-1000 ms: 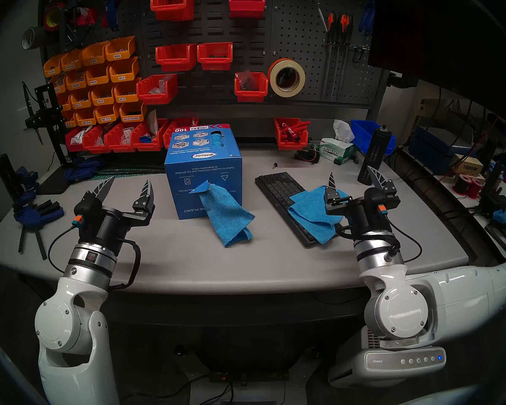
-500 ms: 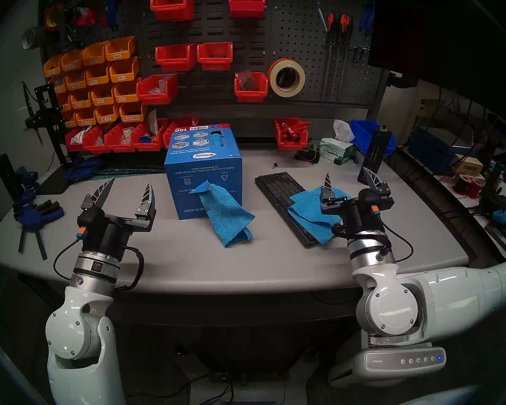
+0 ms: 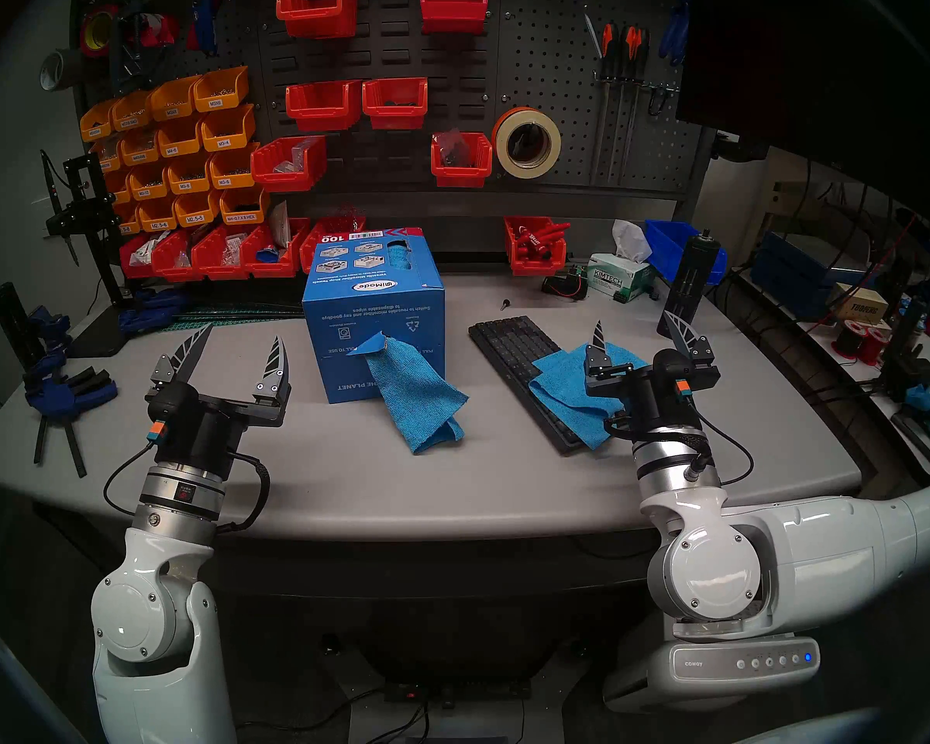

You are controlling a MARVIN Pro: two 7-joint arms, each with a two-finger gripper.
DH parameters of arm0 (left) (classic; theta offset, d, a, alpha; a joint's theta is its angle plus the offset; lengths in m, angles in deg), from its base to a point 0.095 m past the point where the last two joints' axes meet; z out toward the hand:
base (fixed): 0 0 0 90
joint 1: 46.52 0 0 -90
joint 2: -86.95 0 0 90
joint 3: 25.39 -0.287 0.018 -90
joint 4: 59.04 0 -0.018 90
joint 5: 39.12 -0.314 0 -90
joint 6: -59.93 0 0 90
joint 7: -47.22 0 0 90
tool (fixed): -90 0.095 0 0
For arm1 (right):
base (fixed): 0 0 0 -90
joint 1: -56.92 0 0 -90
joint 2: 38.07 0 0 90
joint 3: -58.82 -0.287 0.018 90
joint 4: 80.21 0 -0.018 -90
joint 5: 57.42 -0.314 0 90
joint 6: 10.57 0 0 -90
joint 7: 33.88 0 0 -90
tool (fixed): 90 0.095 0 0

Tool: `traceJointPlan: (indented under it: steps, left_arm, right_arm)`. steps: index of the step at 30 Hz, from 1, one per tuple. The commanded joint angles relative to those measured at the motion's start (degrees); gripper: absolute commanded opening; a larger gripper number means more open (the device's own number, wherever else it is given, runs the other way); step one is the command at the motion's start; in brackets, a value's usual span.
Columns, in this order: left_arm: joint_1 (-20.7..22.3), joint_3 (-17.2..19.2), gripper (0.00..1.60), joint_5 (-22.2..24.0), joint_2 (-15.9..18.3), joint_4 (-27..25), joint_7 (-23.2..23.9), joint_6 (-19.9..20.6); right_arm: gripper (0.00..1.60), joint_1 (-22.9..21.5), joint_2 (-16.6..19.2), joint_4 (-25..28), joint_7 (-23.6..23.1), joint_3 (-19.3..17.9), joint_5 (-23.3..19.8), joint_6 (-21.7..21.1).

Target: Take out a shop towel

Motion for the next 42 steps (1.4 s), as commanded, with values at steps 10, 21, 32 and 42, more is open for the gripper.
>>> traceJointPlan:
  steps: [10,21,32,42]
  left_arm:
    - [1.0,0.3,1.60,0.5,-0.2,-1.5,0.0,-1.4]
    - [1.0,0.3,1.60,0.5,-0.3,-1.5,0.2,-1.4]
    - [1.1,0.4,1.60,0.4,-0.5,-1.5,0.3,-1.4]
    - [1.1,0.4,1.60,0.4,-0.5,-1.5,0.4,-1.4]
  right_arm:
    - [1.60,3.4,0.0,0.2,0.1,-5.4,2.3,-1.1]
    - [1.60,5.3,-0.1,0.1,0.1,-7.3,2.7,-1.6]
    - [1.60,7.0,-0.3,0.0,0.1,-9.1,3.2,-2.0]
    - [1.60,8.2,-0.4,-0.1,0.1,-10.3,3.5,-2.3]
